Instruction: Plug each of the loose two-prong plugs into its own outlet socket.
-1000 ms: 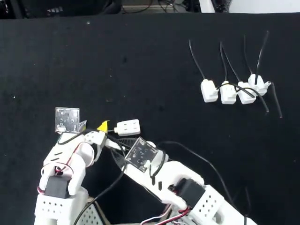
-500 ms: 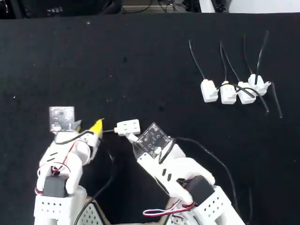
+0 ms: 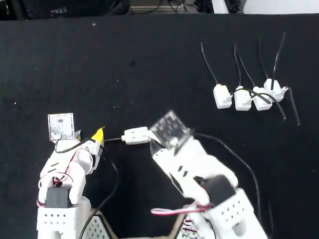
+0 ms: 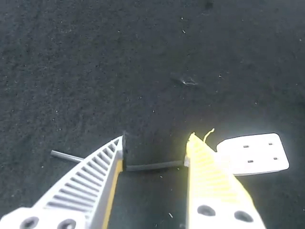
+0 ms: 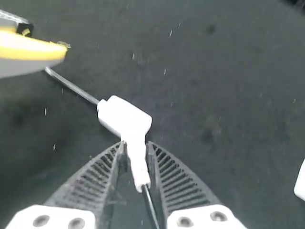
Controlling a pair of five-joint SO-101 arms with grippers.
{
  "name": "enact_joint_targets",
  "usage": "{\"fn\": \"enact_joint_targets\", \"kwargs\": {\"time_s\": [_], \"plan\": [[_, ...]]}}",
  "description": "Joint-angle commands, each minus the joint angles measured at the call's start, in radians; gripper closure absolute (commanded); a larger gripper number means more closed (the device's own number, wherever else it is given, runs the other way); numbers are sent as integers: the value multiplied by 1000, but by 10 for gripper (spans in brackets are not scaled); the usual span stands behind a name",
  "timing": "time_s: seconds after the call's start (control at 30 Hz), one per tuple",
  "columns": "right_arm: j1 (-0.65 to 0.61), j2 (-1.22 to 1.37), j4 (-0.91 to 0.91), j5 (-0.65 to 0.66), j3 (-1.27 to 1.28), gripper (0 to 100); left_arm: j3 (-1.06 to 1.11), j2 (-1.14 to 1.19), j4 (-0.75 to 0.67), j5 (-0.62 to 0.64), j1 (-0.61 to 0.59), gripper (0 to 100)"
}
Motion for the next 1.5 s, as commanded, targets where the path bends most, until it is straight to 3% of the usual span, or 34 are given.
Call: {"fn": "enact_joint_targets", "kwargs": {"time_s": [0.0,0.2,0.47,0.8,1.23,1.47], "plan": [[25,232,75,-12,-225,988,-10,-8,-23,2,-10,787],[25,584,216,-138,-513,987,-7,-8,-23,2,-13,787],[25,915,325,-152,-745,987,2,-8,-23,2,-15,787],[25,1176,345,-273,-898,987,4,-8,-23,2,-15,787],[25,1532,643,-279,-1303,987,4,-8,-23,0,-15,787],[26,1650,660,-327,-1417,987,4,-8,-23,-2,-15,787]]}}
